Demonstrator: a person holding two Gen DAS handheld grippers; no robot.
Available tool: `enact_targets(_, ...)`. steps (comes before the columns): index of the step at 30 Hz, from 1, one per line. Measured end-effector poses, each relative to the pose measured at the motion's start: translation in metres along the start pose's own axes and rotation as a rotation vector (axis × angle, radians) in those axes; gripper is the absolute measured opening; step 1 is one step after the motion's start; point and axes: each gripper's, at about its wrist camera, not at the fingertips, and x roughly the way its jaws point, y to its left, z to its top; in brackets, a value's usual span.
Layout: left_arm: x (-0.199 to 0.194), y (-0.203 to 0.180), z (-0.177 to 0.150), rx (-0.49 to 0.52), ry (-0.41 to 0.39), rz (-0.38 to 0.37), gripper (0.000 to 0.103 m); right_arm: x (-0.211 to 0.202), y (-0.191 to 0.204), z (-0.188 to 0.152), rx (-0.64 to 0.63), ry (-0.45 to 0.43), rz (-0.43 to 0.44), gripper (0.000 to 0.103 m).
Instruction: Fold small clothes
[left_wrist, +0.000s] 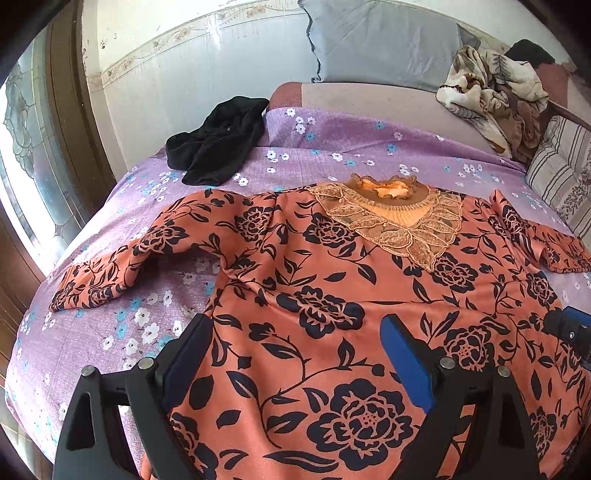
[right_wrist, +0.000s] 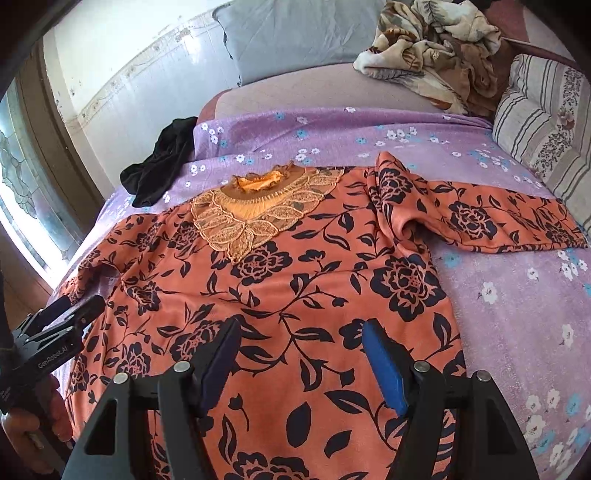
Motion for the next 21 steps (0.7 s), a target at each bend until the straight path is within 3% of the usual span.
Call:
enact_targets(4,0.004,-0.002,0.001,-0.004,0.002,-0.009,0.092,0.011,0.001,-0.001,-0.002,0.035,-0.005,0.072)
enact_targets(8,0.002,-0.001,0.006,-0.018,-0.001,-0.021,0.092,0.006,0.003,0.003,-0.026,-0.002,-0.023,0.072)
enact_targets(12,-0.002,-0.002,0.012,-0.021,-0.02,-0.038,0.094,0.002,-0.012,0.018,0.034,-0.022,-0.015,0.072)
enact_targets(16,-0.001,-0.021,0.03,0.007,-0.017,-0.041,0.095,-0.011,-0.064,0.048,0.219,-0.075,-0.008,0.072)
enact_targets(21,0.003,-0.064,0.055,0.046,-0.022,-0.158,0.095,-0.044,-0.18,0.085,0.566,-0.184,-0.069,0.071)
